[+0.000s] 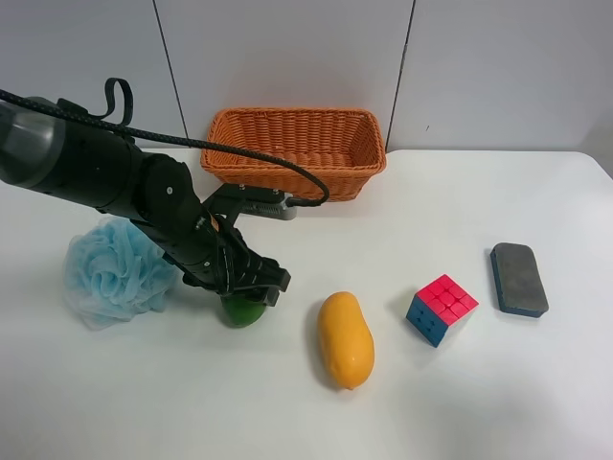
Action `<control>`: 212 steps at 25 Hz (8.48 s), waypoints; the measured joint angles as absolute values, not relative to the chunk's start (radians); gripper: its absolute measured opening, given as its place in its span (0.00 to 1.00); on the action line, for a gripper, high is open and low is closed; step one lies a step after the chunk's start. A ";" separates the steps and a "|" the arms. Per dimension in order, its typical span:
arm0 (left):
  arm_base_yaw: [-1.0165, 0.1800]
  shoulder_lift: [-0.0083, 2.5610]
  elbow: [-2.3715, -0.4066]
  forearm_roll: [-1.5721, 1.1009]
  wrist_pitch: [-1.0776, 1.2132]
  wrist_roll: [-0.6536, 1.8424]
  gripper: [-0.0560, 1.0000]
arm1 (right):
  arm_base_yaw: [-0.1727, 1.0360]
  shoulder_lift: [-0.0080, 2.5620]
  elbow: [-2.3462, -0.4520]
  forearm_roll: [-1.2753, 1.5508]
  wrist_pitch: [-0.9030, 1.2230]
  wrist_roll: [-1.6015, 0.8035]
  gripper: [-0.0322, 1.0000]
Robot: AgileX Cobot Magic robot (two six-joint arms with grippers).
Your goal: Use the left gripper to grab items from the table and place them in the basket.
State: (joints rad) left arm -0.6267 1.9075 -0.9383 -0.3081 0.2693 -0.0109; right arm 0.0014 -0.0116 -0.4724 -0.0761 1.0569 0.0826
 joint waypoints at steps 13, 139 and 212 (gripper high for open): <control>-0.625 1.833 -0.939 -0.253 0.347 -0.011 0.68 | 0.001 -0.012 -0.472 -0.076 1.057 0.083 0.99; -0.504 2.140 -1.906 0.068 0.531 0.228 0.99 | 0.001 -0.012 -0.472 -0.076 1.057 0.083 0.99; 0.000 -0.002 -0.511 -0.065 1.061 0.027 0.99 | 0.001 -0.012 -0.472 -0.076 1.057 0.083 0.99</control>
